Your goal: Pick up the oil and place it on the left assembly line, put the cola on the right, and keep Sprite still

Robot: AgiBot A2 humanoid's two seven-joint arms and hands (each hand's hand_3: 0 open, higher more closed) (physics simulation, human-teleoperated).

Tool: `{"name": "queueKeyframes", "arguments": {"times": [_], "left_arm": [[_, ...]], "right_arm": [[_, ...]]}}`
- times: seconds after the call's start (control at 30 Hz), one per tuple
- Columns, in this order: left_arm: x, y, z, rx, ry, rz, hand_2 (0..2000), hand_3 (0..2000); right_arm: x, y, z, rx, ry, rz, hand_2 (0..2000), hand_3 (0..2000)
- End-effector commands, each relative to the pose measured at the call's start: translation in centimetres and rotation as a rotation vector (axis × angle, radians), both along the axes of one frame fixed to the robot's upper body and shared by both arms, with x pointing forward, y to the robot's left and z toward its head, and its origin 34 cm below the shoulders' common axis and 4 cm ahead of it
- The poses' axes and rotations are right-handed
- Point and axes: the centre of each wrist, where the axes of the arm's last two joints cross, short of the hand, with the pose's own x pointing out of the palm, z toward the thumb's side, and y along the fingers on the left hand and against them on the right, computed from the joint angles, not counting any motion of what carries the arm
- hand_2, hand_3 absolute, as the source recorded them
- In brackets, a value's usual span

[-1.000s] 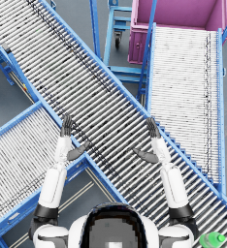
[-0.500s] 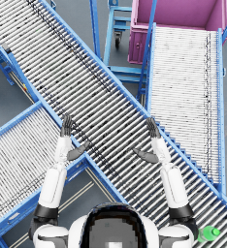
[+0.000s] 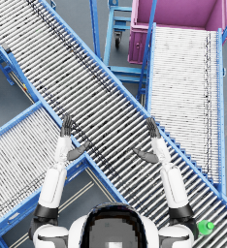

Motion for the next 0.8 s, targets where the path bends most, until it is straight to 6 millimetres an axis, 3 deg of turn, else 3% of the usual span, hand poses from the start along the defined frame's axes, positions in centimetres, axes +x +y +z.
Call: {"name": "queueKeyframes", "arguments": {"times": [0.03,0.8], "left_arm": [[0.00,0.00,0.00,0.000,0.000,0.000,0,0],[0.00,0.00,0.00,0.000,0.000,0.000,0,0]], "right_arm": [[0.00,0.00,0.00,0.000,0.000,0.000,0,0],[0.00,0.00,0.00,0.000,0.000,0.000,0,0]]}}
